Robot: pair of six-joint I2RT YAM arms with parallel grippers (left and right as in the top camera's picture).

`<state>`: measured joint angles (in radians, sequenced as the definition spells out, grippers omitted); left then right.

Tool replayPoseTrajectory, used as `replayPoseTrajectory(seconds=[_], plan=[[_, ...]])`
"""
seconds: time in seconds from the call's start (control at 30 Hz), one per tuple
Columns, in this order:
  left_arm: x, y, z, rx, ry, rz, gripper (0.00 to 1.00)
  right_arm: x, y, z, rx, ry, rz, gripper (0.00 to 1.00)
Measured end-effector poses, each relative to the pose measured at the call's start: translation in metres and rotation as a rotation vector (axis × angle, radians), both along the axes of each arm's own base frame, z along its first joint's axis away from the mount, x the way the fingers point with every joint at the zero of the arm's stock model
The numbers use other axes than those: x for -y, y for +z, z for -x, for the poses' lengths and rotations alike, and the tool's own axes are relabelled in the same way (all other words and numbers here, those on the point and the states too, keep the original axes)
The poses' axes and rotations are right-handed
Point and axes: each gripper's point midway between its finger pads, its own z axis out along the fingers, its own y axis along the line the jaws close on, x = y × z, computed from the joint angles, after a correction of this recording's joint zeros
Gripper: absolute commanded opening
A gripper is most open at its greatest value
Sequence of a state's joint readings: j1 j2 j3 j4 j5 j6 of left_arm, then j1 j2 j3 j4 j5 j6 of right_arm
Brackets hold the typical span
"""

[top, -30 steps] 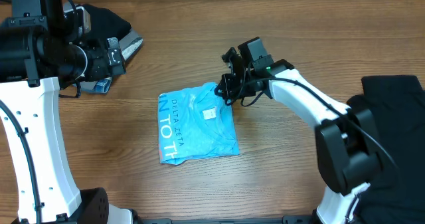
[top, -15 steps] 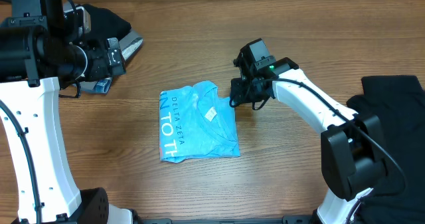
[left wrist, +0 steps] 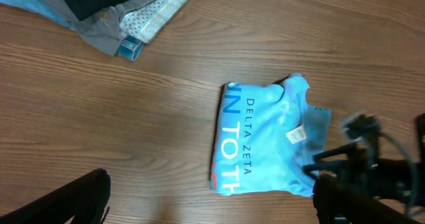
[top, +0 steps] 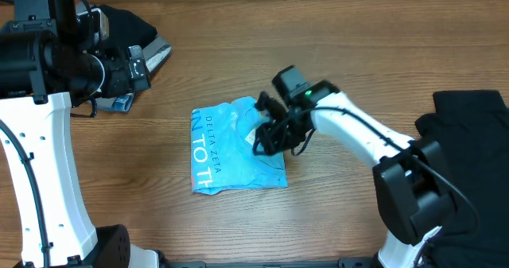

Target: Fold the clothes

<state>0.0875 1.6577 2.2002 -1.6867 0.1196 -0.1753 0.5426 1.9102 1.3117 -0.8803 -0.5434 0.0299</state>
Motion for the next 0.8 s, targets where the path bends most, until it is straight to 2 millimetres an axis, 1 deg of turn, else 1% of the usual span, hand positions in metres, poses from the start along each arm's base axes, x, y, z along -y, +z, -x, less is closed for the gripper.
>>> replayPoseTrajectory(seconds=[0.1,0.17,0.27,0.37,0.57,0.67,0.8], plan=[[0.000,0.000,0.000,0.000,0.000,0.000,1.00,-0.009,-0.015,0.009,0.008,0.009,-0.018,0.53],[0.000,0.000,0.000,0.000,0.000,0.000,1.00,-0.010,-0.023,0.012,0.007,-0.004,-0.025,0.50],[0.000,0.000,0.000,0.000,0.000,0.000,1.00,-0.007,-0.031,0.017,-0.018,-0.033,-0.016,0.34],[0.000,0.000,0.000,0.000,0.000,0.000,1.00,-0.007,-0.032,0.018,-0.032,-0.045,-0.019,0.22],[0.000,0.000,0.000,0.000,0.000,0.000,1.00,-0.003,-0.032,0.028,-0.080,-0.044,-0.007,0.04],[0.000,0.000,0.000,0.000,0.000,0.000,1.00,0.000,-0.030,0.034,-0.108,-0.044,0.011,0.04],[0.000,0.000,0.000,0.000,0.000,0.000,1.00,0.003,-0.012,0.034,-0.099,-0.048,0.005,0.04]])
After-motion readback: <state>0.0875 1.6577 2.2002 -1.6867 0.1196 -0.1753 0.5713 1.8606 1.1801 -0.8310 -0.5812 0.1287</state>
